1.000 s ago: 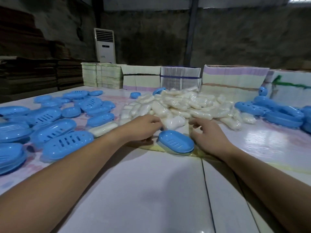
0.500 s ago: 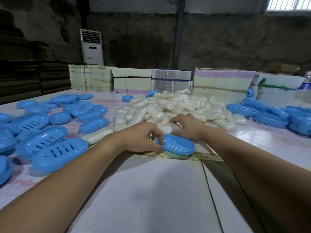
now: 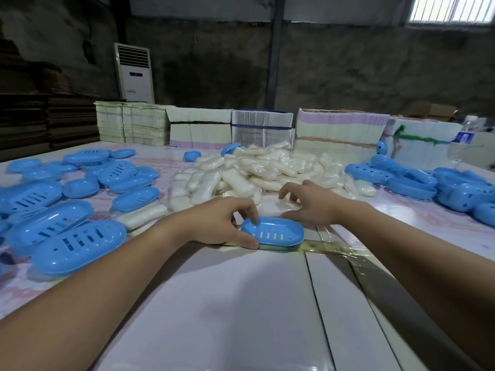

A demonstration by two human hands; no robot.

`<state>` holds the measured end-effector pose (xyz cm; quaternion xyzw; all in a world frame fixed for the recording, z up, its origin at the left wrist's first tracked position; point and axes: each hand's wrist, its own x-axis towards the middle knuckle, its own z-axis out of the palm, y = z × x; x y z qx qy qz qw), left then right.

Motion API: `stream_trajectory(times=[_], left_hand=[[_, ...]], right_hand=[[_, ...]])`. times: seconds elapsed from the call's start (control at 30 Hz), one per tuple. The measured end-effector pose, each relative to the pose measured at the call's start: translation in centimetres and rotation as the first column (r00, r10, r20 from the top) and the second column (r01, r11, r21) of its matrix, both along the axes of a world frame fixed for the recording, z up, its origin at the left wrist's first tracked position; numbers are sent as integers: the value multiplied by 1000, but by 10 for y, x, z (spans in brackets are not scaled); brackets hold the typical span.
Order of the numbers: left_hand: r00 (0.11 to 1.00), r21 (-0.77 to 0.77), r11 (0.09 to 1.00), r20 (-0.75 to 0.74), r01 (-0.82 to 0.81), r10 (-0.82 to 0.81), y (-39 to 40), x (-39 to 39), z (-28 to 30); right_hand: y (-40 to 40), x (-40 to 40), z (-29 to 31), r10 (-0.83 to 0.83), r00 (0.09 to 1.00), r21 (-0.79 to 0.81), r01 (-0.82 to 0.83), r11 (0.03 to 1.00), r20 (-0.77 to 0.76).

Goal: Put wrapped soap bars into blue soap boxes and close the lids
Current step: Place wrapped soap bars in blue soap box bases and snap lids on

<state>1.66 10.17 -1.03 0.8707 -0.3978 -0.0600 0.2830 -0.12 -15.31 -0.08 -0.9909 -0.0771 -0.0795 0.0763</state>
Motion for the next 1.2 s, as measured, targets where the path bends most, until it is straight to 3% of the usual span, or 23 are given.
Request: stream_trajectory(times=[0.07, 0.2, 0.37, 0.5, 0.57, 0.7, 0.83, 1.03, 1.2], left_hand=[[999, -32, 999, -36, -24, 23, -1, -1, -2], [996, -42, 995, -30, -86, 85, -8, -1, -6], [994, -47, 993, 23, -109, 110, -14, -4, -8], [993, -72, 990, 5, -121, 121, -14, -3, -9], [992, -72, 989, -6, -127, 127, -15, -3, -9], [990, -77, 988, -52, -134, 130, -18, -4, -9], [989, -128, 985, -110, -117, 104, -19, -6, -11], [993, -174, 978, -53, -115, 107, -23, -13, -14], [998, -224, 974, 33, -39, 47, -41, -22, -26]], right_hand=[[-7, -13, 7, -16, 995, 19, 14, 1000, 98], [-15, -43, 24, 75, 977, 252, -125, 960, 198], [8, -58, -4, 190, 973, 93, -203, 975, 130], [12, -58, -10, 200, 961, 244, -244, 939, 192], [0, -61, -5, 155, 968, 347, -216, 913, 195], [-18, -66, -12, 134, 987, 391, -158, 907, 89], [-11, -63, -16, 115, 987, 510, -155, 846, 109], [-14, -67, -13, 158, 983, 525, -183, 831, 92], [-42, -67, -8, 28, 998, 726, -56, 685, 51]])
